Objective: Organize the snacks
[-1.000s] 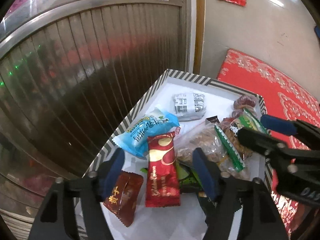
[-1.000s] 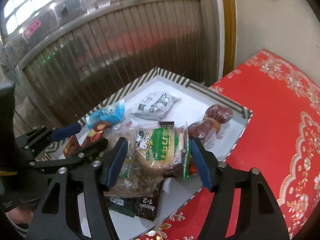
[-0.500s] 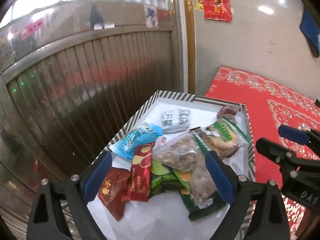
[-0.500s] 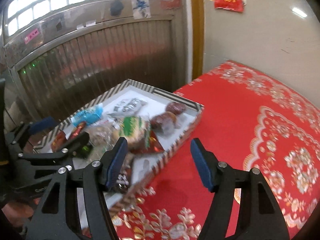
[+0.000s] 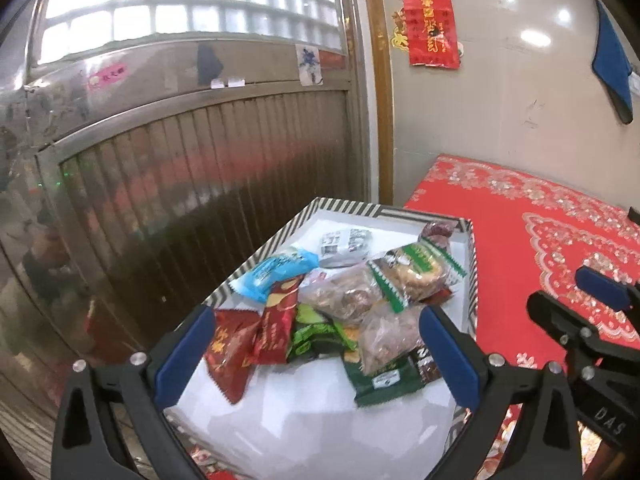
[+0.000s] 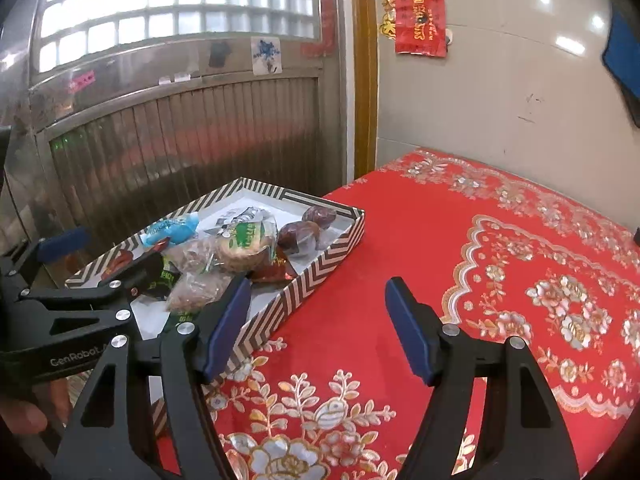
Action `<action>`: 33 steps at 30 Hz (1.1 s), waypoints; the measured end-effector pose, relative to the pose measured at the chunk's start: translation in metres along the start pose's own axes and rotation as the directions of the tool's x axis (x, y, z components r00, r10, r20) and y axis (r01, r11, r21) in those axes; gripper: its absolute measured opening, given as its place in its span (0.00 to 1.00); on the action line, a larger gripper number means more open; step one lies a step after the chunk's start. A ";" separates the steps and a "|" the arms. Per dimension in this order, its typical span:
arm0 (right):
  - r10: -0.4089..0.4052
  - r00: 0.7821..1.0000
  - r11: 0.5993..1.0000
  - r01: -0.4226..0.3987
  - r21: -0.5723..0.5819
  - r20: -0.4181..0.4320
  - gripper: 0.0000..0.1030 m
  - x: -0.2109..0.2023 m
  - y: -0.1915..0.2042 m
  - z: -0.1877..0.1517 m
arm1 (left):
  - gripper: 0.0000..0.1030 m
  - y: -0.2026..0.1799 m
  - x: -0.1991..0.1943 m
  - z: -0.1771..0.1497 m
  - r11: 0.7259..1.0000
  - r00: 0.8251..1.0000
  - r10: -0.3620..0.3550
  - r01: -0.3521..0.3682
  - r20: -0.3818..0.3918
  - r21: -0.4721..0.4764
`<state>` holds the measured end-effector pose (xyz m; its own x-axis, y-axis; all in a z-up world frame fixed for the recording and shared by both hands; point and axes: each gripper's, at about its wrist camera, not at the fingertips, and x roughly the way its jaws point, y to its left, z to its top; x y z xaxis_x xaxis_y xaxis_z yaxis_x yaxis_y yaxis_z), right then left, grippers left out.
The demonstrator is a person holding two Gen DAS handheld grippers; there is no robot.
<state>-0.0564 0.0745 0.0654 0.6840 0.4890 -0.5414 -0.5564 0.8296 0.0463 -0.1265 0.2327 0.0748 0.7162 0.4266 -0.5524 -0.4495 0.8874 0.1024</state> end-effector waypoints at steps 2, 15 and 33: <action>0.007 1.000 1.000 -0.007 0.020 -0.003 0.69 0.000 -0.004 -0.004 | 1.00 -0.001 -0.002 -0.002 1.000 1.000 0.024 -0.024 -0.005 0.017; 0.014 1.000 1.000 -0.014 0.001 -0.012 0.69 -0.006 0.003 -0.011 | 1.00 0.003 -0.015 -0.007 1.000 1.000 -0.020 0.020 0.011 0.008; 0.028 0.999 0.999 -0.029 -0.018 -0.024 0.69 0.000 0.011 -0.007 | 1.00 0.012 -0.007 -0.007 1.000 1.000 -0.022 0.021 -0.005 -0.012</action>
<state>-0.0659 0.0813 0.0604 0.6562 0.5057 -0.5600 -0.5845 0.8101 0.0466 -0.1409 0.2390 0.0745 0.7232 0.4066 -0.5583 -0.4407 0.8941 0.0803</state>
